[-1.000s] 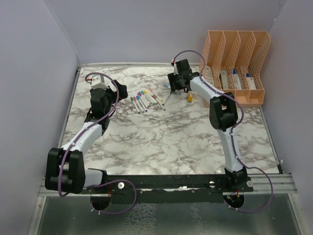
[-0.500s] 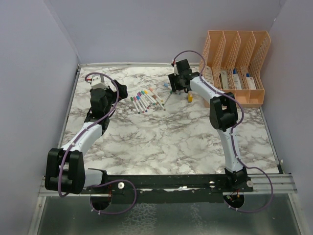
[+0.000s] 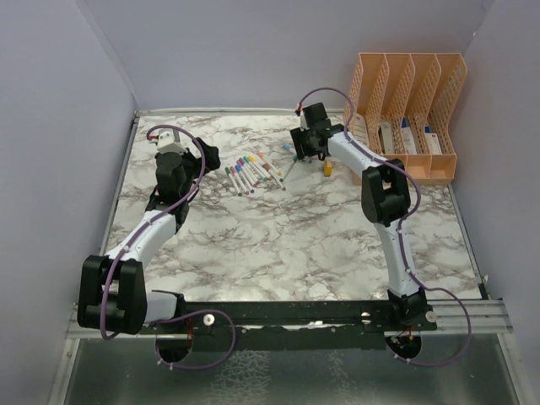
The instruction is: Open the pen caps
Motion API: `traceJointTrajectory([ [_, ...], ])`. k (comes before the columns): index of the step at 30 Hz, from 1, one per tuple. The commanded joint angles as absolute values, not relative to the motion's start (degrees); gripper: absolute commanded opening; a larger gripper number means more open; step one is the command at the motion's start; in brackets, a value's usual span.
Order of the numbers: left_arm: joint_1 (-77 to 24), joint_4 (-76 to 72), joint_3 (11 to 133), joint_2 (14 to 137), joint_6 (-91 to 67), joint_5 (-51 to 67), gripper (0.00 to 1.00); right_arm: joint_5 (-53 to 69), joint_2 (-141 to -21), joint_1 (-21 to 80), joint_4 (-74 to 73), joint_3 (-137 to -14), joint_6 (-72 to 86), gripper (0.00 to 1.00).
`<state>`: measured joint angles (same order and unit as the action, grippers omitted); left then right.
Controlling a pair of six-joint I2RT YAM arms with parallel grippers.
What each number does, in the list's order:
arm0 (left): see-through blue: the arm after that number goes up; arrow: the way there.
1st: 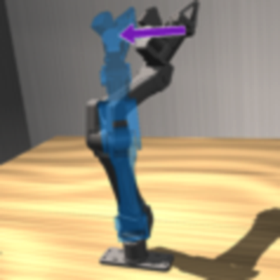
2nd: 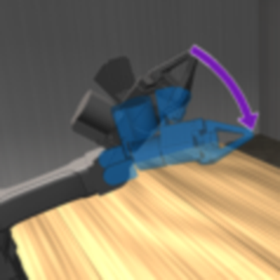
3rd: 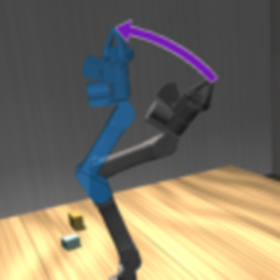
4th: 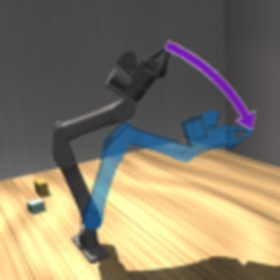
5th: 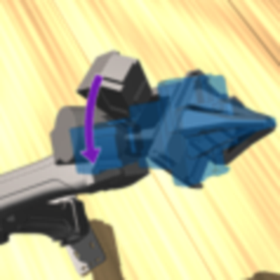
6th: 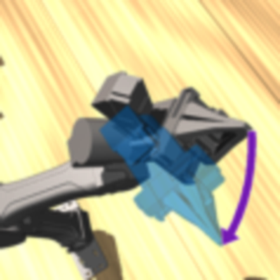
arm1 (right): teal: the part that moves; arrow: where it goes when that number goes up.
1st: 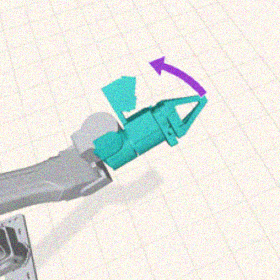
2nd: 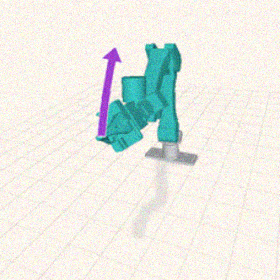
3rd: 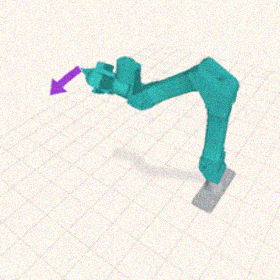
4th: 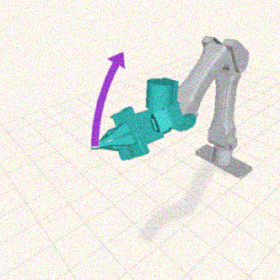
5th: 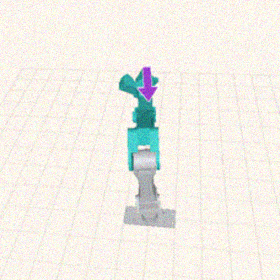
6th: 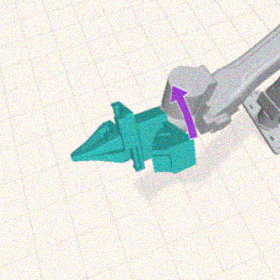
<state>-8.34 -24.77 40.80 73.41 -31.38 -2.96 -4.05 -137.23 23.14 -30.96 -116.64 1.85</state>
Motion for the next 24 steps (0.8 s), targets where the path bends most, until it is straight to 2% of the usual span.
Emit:
traceJointTrajectory([
  [1, -8.4, -25.8, 40.4, 72.6, -31.6, -2.0, 0.99, -4.1, -139.2, 22.9, -32.2, -118.5, 1.1, 0.6],
  [14, -8.4, -25.8, 40.5, 73.1, -31.4, -2.2, 0.99, -1.8, -141.5, 23.1, -32.6, -120.5, 0.8, 0.6],
  [24, -8.4, -25.8, 40.6, 73.0, -30.9, -2.8, 0.99, 1.1, -145.5, 25.2, -34.6, -126.8, 0.4, 0.6],
])
